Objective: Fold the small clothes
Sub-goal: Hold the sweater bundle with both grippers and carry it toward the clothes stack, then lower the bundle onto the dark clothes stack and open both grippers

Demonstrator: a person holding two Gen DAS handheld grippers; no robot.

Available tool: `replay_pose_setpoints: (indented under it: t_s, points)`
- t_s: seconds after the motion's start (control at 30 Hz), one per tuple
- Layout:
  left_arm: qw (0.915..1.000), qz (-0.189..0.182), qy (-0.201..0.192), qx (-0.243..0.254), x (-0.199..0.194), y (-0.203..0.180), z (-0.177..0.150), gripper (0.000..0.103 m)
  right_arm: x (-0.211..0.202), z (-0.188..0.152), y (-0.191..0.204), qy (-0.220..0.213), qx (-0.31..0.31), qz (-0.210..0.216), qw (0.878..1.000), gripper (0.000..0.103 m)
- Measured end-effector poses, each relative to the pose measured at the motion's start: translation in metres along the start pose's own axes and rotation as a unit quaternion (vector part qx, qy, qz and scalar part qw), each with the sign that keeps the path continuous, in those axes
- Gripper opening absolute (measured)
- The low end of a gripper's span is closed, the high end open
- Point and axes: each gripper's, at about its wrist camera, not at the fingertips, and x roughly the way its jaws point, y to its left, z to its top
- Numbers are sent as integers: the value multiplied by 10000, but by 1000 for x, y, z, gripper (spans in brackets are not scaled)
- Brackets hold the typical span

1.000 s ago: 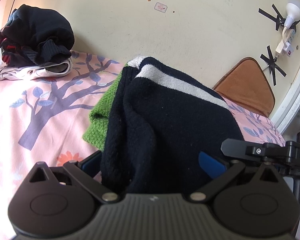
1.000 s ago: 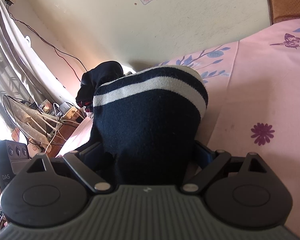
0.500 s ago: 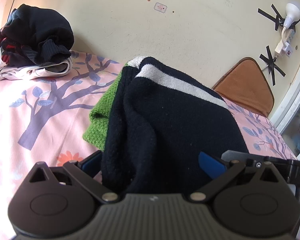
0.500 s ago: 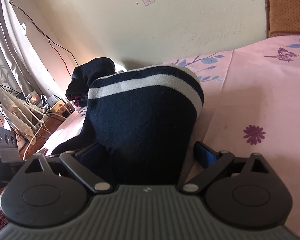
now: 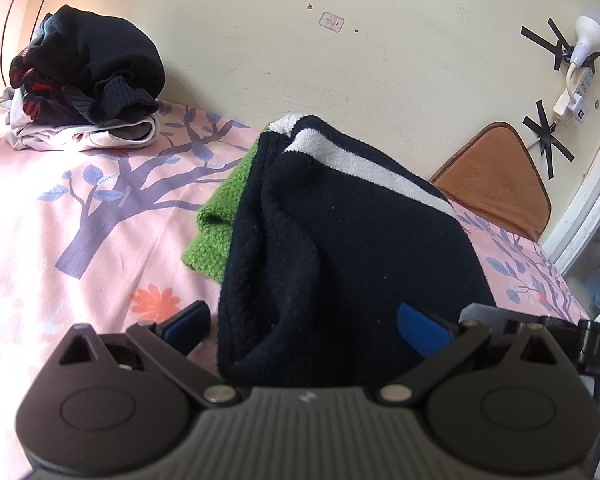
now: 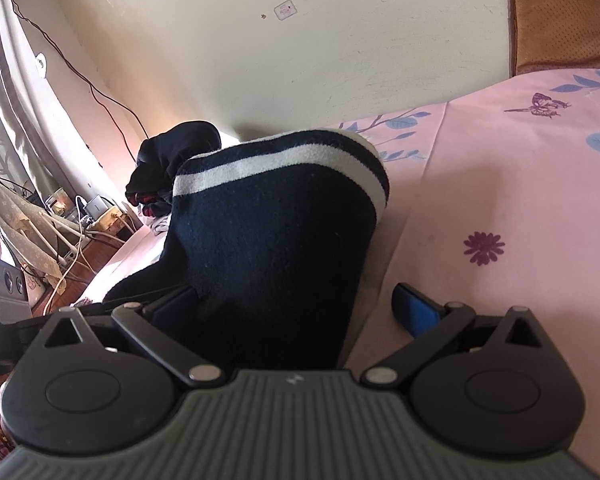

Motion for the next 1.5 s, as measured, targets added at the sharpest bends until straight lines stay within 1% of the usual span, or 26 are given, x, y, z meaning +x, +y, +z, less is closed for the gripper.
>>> replay_pose_setpoints:
  t_s: [0.17, 0.3, 0.4, 0.5, 0.6, 0.67, 0.7, 0.73, 0.77, 0.8, 0.83, 0.87, 0.9, 0.93, 1.0, 1.1, 1.2, 1.27, 1.37, 1.43, 1.5]
  points:
    - [10000, -18, 54, 25, 2, 0, 2, 103, -3, 0, -1, -18, 32, -11, 10000, 103]
    - [9994, -161, 294, 54, 7, 2, 11, 103, -7, -1, -1, -187, 61, -278, 9994, 103]
    - [9977, -406, 507, -169, 9, 11, 20, 103, -8, 0, -3, -225, 112, -303, 9992, 103]
    - [9941, -678, 725, -441, 14, 21, 29, 103, -6, 2, -6, -180, 184, -299, 9992, 102]
    - [9904, -904, 928, -475, 21, 24, 36, 103, 0, 7, -5, -21, 123, -244, 9996, 96]
    - [9888, -1057, 952, -458, 26, 22, 35, 102, 7, 11, -2, 130, -27, -175, 9998, 84]
    - [9892, -1055, 917, -434, 27, 20, 34, 102, 12, 13, 0, 244, -27, -76, 9997, 80]
    - [9901, -1017, 875, -408, 29, 16, 34, 101, 19, 16, 0, 361, 56, 56, 9993, 74]
    - [9907, -977, 849, -413, 29, 14, 34, 98, 23, 18, 1, 389, 119, 54, 9992, 70]
    - [9905, -957, 861, -476, 30, 14, 36, 90, 27, 22, 4, 452, 103, 19, 9989, 66]
    - [9896, -996, 873, -559, 29, 16, 41, 82, 28, 26, 8, 473, 98, 22, 9988, 56]
    - [9884, -1105, 816, -643, 25, 20, 48, 79, 27, 32, 13, 480, 61, 91, 9988, 46]
    - [9870, -1242, 723, -713, 19, 23, 57, 71, 25, 40, 21, 483, -26, 165, 9987, 44]
    - [9859, -1353, 593, -781, 12, 26, 68, 70, 24, 50, 29, 448, -132, 204, 9987, 41]
    - [9863, -1392, 220, -857, -6, 30, 88, 70, 23, 72, 48, 356, -330, 337, 9982, 39]
    - [9869, -1288, -451, -856, -37, 39, 120, 70, 28, 105, 82, 157, -639, 640, 9958, 39]
    - [9861, -1057, -1003, -794, -64, 54, 157, 72, 44, 140, 118, -82, -1032, 1016, 9894, 39]
    - [9848, -827, -1336, -746, -81, 67, 189, 72, 61, 168, 142, -187, -1258, 1295, 9834, 39]
    - [9796, -435, -1858, -636, -98, 88, 234, 73, 91, 207, 179, -409, -1589, 1697, 9717, 38]
    - [9760, -137, -2097, -567, -99, 102, 259, 79, 117, 233, 199, -516, -1700, 1994, 9637, 39]
    - [9740, 233, -2174, -596, -87, 119, 279, 79, 151, 253, 211, -481, -1667, 2196, 9600, 39]
